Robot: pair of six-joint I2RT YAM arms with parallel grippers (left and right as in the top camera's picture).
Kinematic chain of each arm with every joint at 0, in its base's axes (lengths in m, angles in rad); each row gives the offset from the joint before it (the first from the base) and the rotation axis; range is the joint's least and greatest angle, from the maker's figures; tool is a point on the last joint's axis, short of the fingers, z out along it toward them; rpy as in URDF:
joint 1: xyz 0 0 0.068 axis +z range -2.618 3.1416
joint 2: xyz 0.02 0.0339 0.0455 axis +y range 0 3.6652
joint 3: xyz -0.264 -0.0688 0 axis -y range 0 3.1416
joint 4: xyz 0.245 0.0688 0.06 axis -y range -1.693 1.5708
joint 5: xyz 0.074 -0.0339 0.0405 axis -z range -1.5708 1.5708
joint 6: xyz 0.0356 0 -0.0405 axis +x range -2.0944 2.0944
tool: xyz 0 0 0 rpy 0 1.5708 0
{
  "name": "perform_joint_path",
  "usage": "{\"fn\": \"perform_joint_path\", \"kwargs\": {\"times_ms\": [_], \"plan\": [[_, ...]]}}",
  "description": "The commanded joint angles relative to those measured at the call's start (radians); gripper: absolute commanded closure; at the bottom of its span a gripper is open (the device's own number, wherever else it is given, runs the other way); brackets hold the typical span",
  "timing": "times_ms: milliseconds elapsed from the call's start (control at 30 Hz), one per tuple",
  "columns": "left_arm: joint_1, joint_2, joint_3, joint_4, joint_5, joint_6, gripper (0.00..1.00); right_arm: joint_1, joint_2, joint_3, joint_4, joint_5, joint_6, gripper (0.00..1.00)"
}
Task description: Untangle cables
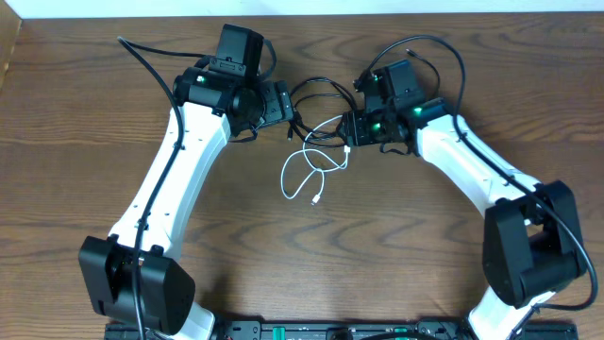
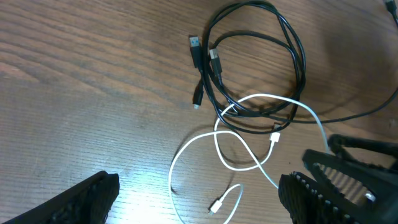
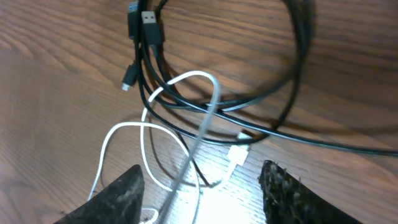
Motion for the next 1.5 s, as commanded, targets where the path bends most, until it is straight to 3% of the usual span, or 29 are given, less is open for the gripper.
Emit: {"fn": "perform_joint_path", "kwargs": {"times_ms": [0, 133, 233, 367, 967, 1200, 1367, 1433, 1467], "plan": [[0.003, 0.010, -0.019, -0.006, -0.043, 0.010, 0.13, 0.030, 0.015, 0.002, 0.018, 0.010, 0.007, 0.54], [0.003, 0.010, -0.027, -0.007, -0.042, 0.010, 0.12, 0.035, 0.014, 0.002, 0.065, 0.042, 0.005, 0.84], [0.003, 0.010, -0.027, -0.006, -0.042, 0.010, 0.13, 0.019, -0.017, 0.019, 0.100, 0.034, 0.005, 0.99], [0.003, 0.010, -0.027, -0.006, -0.042, 0.010, 0.13, -0.002, -0.118, 0.084, 0.084, 0.032, -0.060, 0.99], [0.000, 0.010, -0.027, -0.002, -0.042, 0.010, 0.13, -0.195, -0.534, 0.194, 0.159, 0.034, -0.013, 0.99], [-0.045, 0.015, -0.035, 0.048, -0.042, 0.010, 0.13, -0.207, -0.594, 0.193, 0.247, 0.161, -0.022, 0.99], [-0.055, 0.031, -0.035, 0.056, -0.042, 0.010, 0.13, -0.206, -0.558, 0.193, 0.162, 0.173, -0.066, 0.99], [-0.055, 0.040, -0.035, 0.058, -0.042, 0.010, 0.13, -0.206, -0.517, 0.193, 0.093, 0.173, -0.066, 0.92], [-0.055, 0.044, -0.035, 0.059, -0.042, 0.009, 0.13, -0.207, -0.475, 0.193, 0.056, 0.174, -0.066, 0.79]]}}
